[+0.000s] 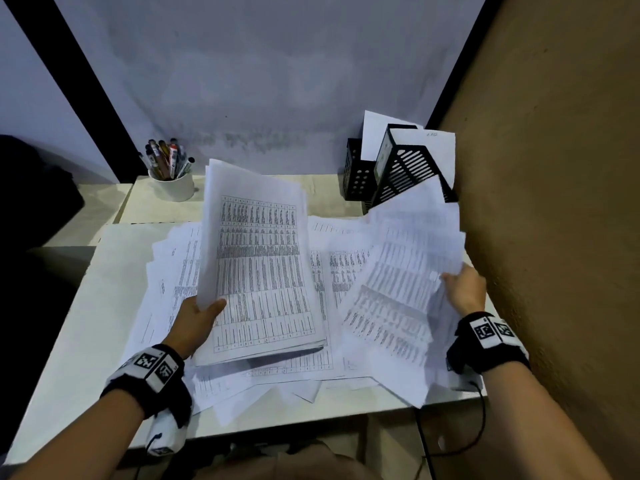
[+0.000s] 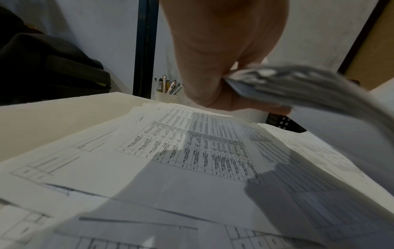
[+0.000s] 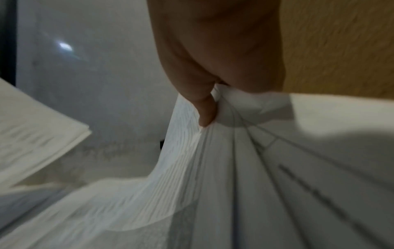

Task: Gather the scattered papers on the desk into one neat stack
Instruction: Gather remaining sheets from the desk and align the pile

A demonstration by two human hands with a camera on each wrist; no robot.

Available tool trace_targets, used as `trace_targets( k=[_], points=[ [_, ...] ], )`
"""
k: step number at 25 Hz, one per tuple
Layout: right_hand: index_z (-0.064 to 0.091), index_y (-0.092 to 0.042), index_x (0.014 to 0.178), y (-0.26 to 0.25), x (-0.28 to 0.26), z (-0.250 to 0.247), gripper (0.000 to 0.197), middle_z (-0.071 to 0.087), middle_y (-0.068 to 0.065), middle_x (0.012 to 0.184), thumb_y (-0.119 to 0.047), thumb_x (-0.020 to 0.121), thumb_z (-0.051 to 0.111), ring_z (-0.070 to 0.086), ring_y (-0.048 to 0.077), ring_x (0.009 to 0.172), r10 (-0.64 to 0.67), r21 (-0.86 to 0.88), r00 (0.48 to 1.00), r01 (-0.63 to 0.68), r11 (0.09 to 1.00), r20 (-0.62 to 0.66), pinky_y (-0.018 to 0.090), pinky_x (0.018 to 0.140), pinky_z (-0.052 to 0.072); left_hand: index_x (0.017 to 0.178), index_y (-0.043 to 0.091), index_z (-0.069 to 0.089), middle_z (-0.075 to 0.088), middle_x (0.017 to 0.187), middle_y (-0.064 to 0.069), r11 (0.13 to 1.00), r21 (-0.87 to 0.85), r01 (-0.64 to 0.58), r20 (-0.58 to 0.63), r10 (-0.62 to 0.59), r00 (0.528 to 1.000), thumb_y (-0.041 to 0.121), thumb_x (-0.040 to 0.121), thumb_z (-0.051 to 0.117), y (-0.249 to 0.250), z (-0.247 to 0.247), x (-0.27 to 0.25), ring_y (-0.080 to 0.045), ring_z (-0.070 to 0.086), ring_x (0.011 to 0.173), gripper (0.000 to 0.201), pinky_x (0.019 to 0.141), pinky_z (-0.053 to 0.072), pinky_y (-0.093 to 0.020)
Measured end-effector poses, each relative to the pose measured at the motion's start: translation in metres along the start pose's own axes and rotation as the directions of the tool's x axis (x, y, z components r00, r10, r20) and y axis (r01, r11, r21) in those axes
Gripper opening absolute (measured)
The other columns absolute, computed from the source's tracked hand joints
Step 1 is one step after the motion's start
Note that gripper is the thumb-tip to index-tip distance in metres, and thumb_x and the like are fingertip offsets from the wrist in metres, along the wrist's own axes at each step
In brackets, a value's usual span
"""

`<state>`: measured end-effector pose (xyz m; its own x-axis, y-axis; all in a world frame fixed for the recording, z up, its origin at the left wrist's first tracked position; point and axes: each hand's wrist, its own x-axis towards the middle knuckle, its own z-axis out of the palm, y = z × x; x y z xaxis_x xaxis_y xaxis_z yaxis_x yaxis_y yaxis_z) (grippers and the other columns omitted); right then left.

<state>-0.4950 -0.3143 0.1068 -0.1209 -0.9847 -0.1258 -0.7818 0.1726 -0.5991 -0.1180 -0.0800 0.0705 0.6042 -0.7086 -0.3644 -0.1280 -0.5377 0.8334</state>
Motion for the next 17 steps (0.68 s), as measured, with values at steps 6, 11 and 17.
trace_targets(
  k=[6,11,17],
  points=[
    [0.059,0.003,0.118,-0.03,-0.01,-0.05,0.031,0.062,0.03,0.115,-0.007,0.091,0.049,0.059,0.04,0.106,-0.041,0.035,0.982,0.048,0.998,-0.184,0.039,0.089,0.046,0.057,0.014,0.037,0.035,0.056,-0.003,0.996,-0.056,-0.062,0.011,0.063,0.998,0.012,0.089,0.055,0.002,-0.001,0.001,-0.015,0.031,0.054,0.038,0.054,0.024,-0.027],
    [0.066,0.003,0.103,-0.073,-0.016,-0.13,0.04,0.067,0.013,0.093,-0.023,0.073,0.058,0.052,0.012,0.091,-0.062,0.388,0.901,0.246,0.888,-0.429,0.032,0.076,0.047,0.056,0.015,0.042,0.039,0.055,-0.002,0.992,-0.102,-0.072,0.003,0.073,0.997,0.01,0.09,0.054,0.013,-0.005,-0.005,-0.016,0.035,0.053,0.037,0.053,0.027,-0.026],
    [0.059,-0.016,0.077,-0.117,-0.046,-0.117,0.017,0.06,-0.025,0.045,-0.003,0.088,0.055,0.053,-0.012,0.043,-0.137,0.699,0.978,0.208,0.684,-0.157,0.008,0.055,0.045,0.08,0.006,0.057,0.054,0.066,-0.003,0.976,-0.193,-0.105,0.059,0.118,0.991,0.014,0.09,0.055,0.035,-0.008,0.0,-0.019,0.05,0.064,0.013,0.062,0.04,-0.028]
  ],
)
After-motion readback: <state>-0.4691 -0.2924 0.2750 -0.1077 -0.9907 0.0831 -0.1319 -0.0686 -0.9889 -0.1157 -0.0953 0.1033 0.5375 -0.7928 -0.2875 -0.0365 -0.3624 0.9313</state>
